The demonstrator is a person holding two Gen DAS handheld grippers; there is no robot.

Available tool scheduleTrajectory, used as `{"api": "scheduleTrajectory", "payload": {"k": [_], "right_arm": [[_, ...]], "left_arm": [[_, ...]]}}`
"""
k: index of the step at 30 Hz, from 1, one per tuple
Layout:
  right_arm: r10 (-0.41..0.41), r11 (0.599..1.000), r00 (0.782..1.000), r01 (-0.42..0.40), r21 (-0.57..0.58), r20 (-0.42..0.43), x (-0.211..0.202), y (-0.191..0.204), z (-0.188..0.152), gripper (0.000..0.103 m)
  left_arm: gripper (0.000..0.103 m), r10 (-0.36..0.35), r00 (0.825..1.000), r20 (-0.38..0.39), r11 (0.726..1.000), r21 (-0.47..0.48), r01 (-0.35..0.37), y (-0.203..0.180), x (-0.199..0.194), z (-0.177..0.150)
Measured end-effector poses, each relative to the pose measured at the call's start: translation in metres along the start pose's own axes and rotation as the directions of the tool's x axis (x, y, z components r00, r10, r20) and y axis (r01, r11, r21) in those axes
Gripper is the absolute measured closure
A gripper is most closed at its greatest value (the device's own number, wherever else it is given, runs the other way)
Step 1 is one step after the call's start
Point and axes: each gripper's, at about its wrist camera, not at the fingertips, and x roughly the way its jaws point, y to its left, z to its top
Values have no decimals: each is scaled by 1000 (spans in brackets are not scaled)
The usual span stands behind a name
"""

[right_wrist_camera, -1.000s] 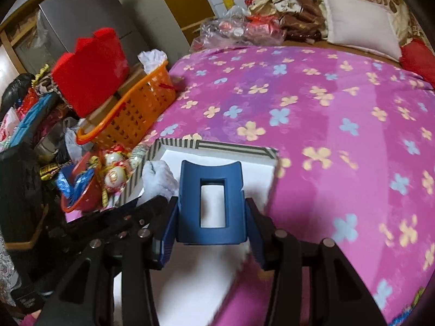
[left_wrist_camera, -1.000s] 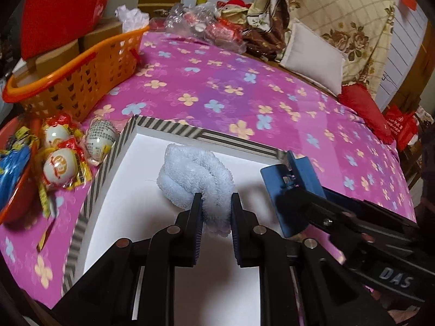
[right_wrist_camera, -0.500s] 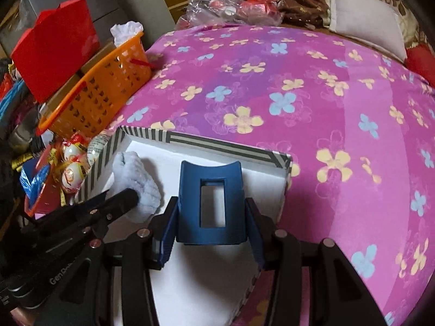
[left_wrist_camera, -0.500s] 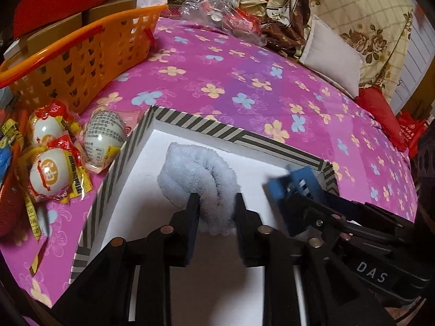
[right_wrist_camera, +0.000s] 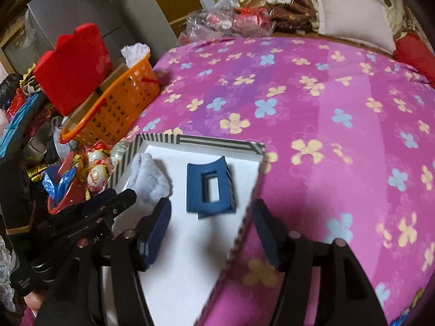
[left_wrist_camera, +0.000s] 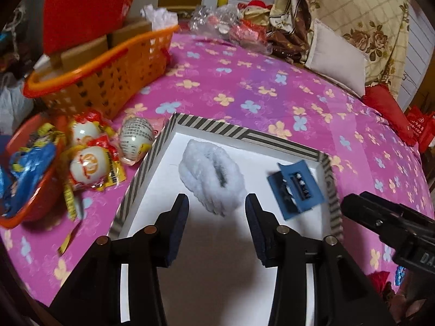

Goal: Organize jewelry
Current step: 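Move both tools back to the pile of accessories on the bedspread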

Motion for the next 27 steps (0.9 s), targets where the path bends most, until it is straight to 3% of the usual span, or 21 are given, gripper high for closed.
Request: {"api": "scheduleTrajectory", "payload": {"k": [2,16,27], "right_arm": [[-5,1000,1000,5,-3,20,-15,-1,-7,30],[-75,997,996,76,-21,49,-90,-27,-73,29],[-137,990,989,138,-10,49,-136,-57,-133,29]], "left_arm": [[67,-3,1000,14,1000,1,3,-7,-13,-7],[67,24,998,52,999,37,-26,-53,-71,-60],[67,-10,999,49,995,102,4,-100,-96,-107]]}}
